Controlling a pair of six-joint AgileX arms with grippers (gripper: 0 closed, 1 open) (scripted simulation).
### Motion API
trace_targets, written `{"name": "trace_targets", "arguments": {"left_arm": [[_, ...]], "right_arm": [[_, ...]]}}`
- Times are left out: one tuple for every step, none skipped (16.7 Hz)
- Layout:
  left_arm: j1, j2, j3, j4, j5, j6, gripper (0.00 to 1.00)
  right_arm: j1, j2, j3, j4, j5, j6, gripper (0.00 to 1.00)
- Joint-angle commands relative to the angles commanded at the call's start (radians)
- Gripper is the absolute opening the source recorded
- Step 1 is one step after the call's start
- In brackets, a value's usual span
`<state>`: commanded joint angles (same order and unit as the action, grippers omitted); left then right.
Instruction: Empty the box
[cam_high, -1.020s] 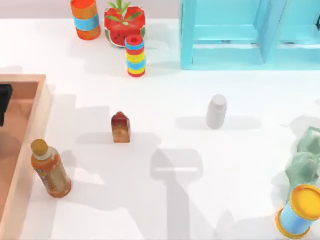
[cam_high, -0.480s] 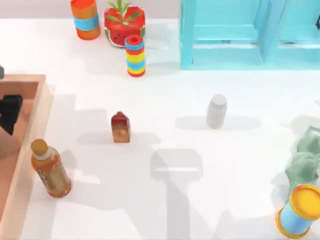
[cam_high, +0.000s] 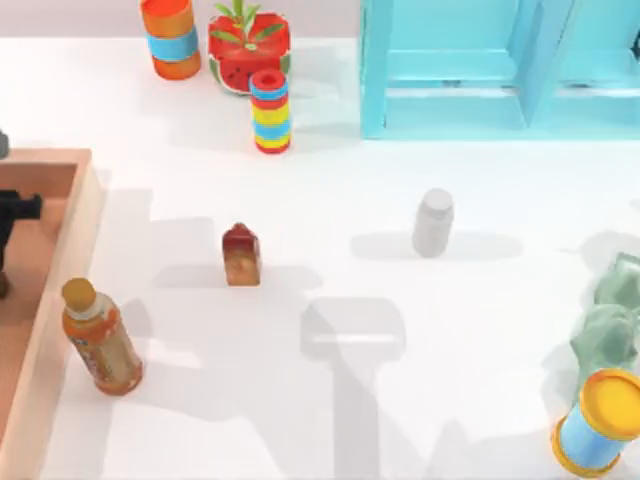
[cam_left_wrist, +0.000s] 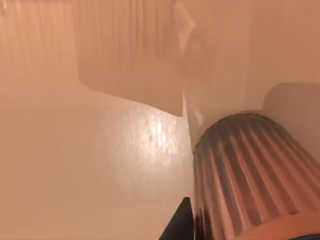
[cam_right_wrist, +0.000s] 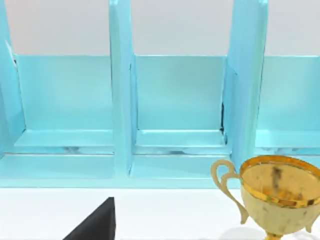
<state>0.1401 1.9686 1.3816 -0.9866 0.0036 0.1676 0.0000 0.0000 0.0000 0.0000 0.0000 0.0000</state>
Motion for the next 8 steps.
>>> {"name": "trace_targets", "arguments": {"left_arm": [[0.0,0.0,0.0,0.0,0.0,0.0,0.25],[0.0,0.0,0.0,0.0,0.0,0.0,0.17],[0.0,0.0,0.0,0.0,0.0,0.0,0.1],[0.0,0.0,0.0,0.0,0.0,0.0,0.02],[0.0,0.0,0.0,0.0,0.0,0.0,0.0],[0.0,0.0,0.0,0.0,0.0,0.0,0.0],[0.0,0.0,0.0,0.0,0.0,0.0,0.0],[0.0,0.0,0.0,0.0,0.0,0.0,0.0]], "right_arm": [[0.0,0.0,0.0,0.0,0.0,0.0,1.0],[0.0,0.0,0.0,0.0,0.0,0.0,1.0],[0.0,0.0,0.0,0.0,0.0,0.0,1.0],[0.0,0.0,0.0,0.0,0.0,0.0,1.0],[0.0,0.0,0.0,0.0,0.0,0.0,1.0],[0.0,0.0,0.0,0.0,0.0,0.0,1.0],[0.0,0.0,0.0,0.0,0.0,0.0,1.0],[0.0,0.0,0.0,0.0,0.0,0.0,1.0]]}}
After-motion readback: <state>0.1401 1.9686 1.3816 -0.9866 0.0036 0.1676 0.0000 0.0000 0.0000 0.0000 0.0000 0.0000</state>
